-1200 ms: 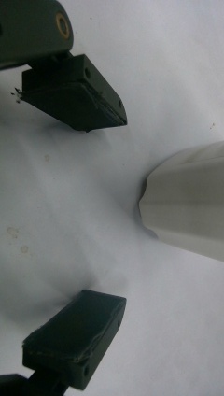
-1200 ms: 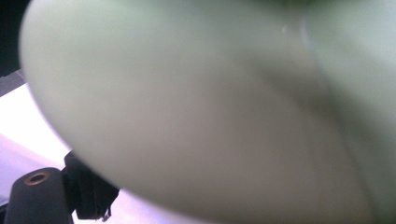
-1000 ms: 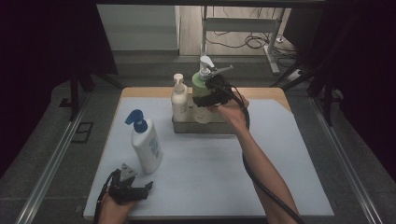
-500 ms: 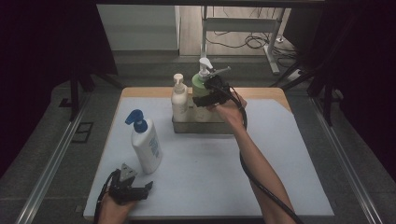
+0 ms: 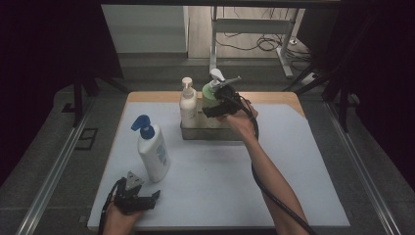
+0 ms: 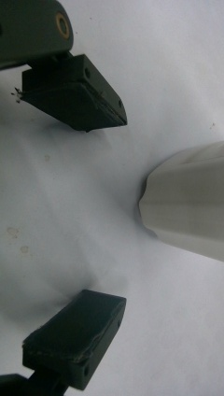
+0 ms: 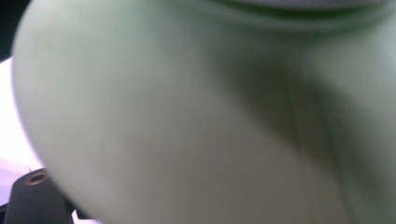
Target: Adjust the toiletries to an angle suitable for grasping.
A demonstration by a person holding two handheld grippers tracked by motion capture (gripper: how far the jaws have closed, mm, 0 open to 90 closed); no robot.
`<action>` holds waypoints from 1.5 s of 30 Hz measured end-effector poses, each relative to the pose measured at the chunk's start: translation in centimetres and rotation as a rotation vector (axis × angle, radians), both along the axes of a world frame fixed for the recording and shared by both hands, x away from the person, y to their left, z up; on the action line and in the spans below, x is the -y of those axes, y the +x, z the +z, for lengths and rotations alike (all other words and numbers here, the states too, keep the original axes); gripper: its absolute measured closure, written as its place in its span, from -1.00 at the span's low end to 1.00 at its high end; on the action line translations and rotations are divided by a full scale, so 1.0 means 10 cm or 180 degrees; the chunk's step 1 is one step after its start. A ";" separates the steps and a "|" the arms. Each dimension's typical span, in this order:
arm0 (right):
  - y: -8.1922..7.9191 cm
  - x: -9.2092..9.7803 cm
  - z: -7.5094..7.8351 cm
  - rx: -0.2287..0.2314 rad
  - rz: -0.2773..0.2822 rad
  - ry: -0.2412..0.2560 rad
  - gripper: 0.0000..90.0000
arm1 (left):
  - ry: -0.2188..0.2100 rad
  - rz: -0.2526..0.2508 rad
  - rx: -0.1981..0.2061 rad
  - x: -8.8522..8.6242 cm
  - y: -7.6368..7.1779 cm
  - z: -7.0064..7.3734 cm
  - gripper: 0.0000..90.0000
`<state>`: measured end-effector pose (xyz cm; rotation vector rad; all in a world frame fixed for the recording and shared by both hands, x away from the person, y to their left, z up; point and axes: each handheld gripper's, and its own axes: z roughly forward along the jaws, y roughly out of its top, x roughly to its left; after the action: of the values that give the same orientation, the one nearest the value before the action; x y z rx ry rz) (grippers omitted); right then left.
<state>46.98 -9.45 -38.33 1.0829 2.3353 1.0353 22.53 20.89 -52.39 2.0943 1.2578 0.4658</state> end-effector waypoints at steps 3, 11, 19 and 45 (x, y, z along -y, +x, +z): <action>0.00 0.00 -0.04 -0.0013 0.0016 -0.0020 -0.74 | 0.0003 -0.0003 0.0004 0.00 0.00 0.00 -0.73; -0.01 -0.01 -0.15 -0.0067 0.0009 -0.0054 -0.74 | -0.0001 -0.0001 0.0001 0.00 0.00 0.00 -0.73; 0.00 -0.01 -0.26 -0.0089 0.0011 -0.0109 -0.74 | 0.0002 -0.0001 -0.0001 0.00 0.00 0.00 -0.73; 0.04 0.05 -0.37 -0.0126 0.0078 -0.0051 -0.81 | 0.0009 -0.0004 0.0004 0.00 0.00 0.00 -0.73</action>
<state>47.34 -9.92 -42.06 1.0810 2.3896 1.0110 22.53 20.90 -52.38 2.0969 1.2557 0.4686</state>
